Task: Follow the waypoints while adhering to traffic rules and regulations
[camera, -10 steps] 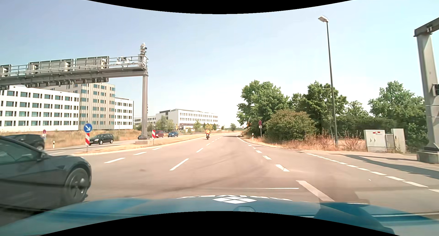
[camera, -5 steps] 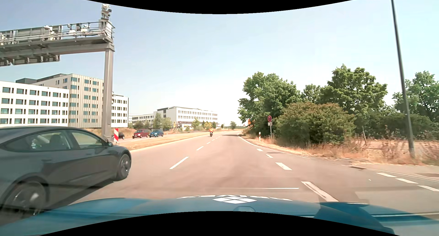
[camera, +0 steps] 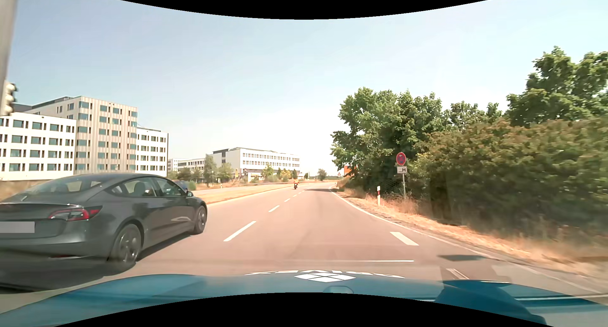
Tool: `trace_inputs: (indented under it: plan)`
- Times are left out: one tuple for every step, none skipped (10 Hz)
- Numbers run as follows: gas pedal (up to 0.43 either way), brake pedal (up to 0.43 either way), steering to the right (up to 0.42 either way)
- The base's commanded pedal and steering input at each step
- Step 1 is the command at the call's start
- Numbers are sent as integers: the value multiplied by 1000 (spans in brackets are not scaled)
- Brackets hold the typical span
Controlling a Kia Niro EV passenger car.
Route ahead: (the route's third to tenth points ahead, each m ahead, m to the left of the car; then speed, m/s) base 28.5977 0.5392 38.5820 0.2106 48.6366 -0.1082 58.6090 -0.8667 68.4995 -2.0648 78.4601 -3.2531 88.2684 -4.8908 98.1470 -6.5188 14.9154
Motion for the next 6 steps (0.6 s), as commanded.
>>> trace_inputs:
  plan:
    - [610,0,1]
    - [610,0,0]
    - [610,0,-2]
    - [579,0,-4]
    - [531,0,-3]
    - [469,0,-3]
